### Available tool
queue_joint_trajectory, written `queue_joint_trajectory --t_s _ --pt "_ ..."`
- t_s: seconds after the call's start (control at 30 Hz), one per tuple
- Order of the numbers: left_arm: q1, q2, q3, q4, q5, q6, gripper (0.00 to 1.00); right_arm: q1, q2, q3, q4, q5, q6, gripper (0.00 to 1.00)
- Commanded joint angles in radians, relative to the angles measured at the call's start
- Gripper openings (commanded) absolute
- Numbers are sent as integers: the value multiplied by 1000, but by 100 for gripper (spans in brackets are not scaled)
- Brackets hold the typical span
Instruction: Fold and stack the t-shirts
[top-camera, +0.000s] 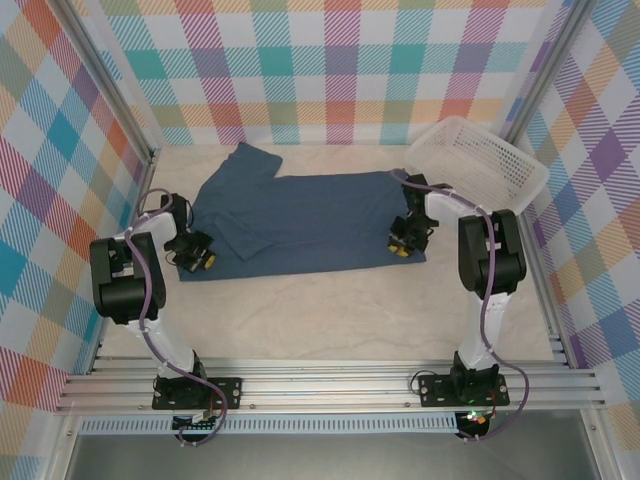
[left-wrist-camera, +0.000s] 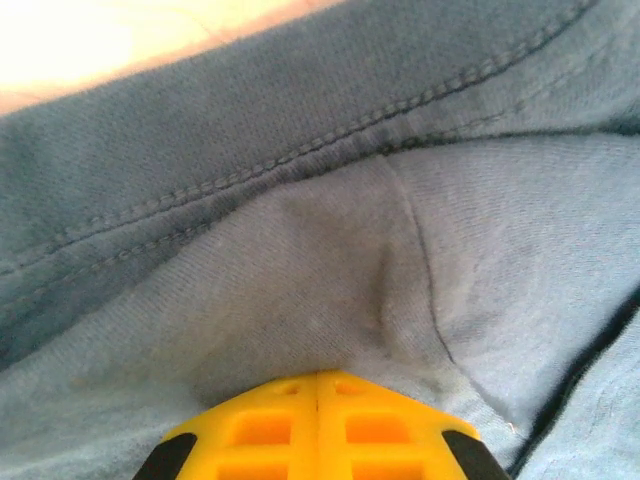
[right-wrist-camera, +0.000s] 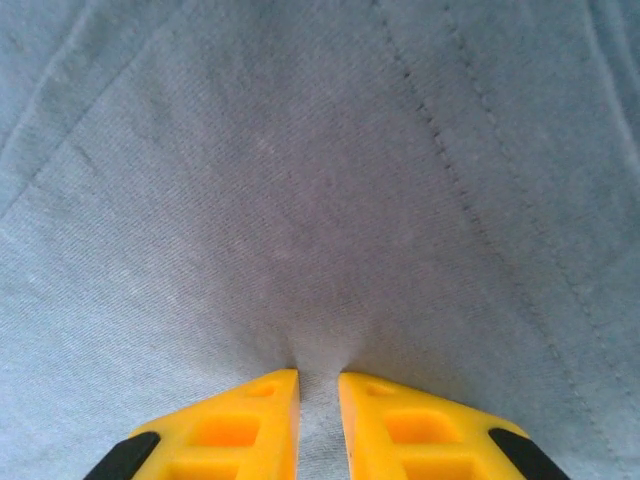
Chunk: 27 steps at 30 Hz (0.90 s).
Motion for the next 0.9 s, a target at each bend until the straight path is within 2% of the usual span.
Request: queue_joint_trajectory --t_s 0.0,0.17,0.23,0.3,0.43,0.53,0.57,0.63,0.73,0.87 --pt "-62 -10 -78 14 4 -25 4 -41 -1 -64 -109 88 2 21" --pt "-136 -129 -225 13 -37 -91 5 -56 -110 -171 -133 110 9 22" --pt "-160 -183 -264 5 -45 -109 5 -55 -159 -212 -104 92 5 25" --pt "-180 -258 -277 -1 -54 -128 11 -49 -229 -244 -53 50 -13 29" --pt "-243 -364 -216 -38 -67 -185 28 6 -399 -288 88 -48 -58 41" --pt "-301 -376 -231 -12 -5 -299 35 47 -496 -321 209 -146 -63 48" --pt "-322 -379 -253 10 10 -354 41 57 -516 -331 242 -174 -53 49" --pt "-357 -387 -300 87 39 -454 46 68 -536 -337 288 -218 -33 49" --pt "-387 -364 -333 208 59 -577 46 76 -533 -316 308 -266 -21 48" --pt "-416 -283 -294 271 74 -619 44 79 -519 -288 322 -340 -21 48"
